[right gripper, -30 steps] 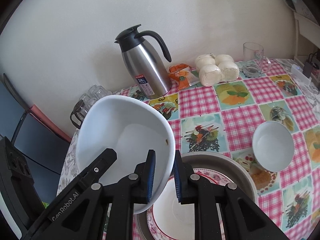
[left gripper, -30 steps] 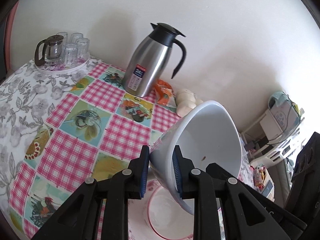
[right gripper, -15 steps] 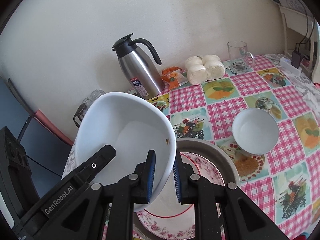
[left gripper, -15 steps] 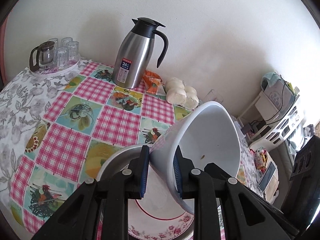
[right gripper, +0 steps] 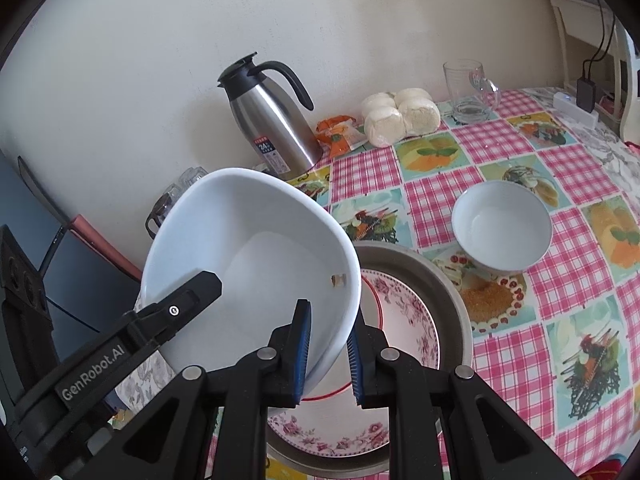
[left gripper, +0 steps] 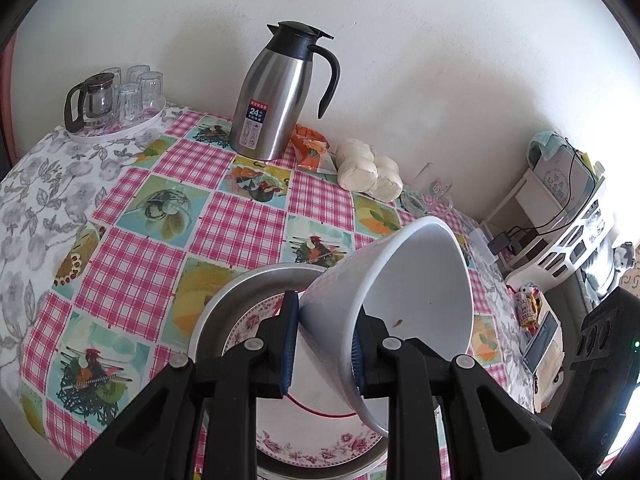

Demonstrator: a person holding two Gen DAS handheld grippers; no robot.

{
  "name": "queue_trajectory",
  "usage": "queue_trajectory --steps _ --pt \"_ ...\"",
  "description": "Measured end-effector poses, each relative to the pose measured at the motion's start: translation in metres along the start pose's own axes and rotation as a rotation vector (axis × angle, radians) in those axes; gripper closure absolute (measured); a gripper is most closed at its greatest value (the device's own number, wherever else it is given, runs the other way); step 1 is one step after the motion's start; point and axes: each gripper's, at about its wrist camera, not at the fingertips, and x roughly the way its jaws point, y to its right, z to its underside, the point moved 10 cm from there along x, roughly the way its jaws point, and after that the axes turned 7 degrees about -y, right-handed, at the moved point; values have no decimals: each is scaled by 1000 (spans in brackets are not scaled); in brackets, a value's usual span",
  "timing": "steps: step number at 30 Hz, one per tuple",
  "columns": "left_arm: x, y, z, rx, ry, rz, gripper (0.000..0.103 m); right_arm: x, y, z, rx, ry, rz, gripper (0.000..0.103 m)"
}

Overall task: Organize plates and bowls
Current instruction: 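Carry the white square bowl over the steel tray with both grippers, then lower the square bowl into the red-rimmed bowl in the tray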

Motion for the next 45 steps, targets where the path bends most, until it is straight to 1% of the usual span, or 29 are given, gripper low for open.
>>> queue_trajectory --steps 6,12,17,23,28,37,45 --pt "8 -5 5 -28 -36 13 79 2 1 1 2 -7 9 84" --pt "15 -7 10 -24 -67 -15 79 12 6 5 14 -43 0 84" --pt "26 -11 15 -51 -113 -8 79 17 13 7 34 -61 -2 84" --pt "31 -12 19 -59 -134 -15 79 22 16 8 43 -78 -8 81" --pt "36 -16 23 -88 -166 -5 79 25 17 9 51 -87 -7 81" --pt "39 -18 26 -98 -178 -9 79 28 19 9 65 -98 -14 80" --pt "34 -24 22 -125 -158 -6 79 28 19 9 70 -95 -26 77"
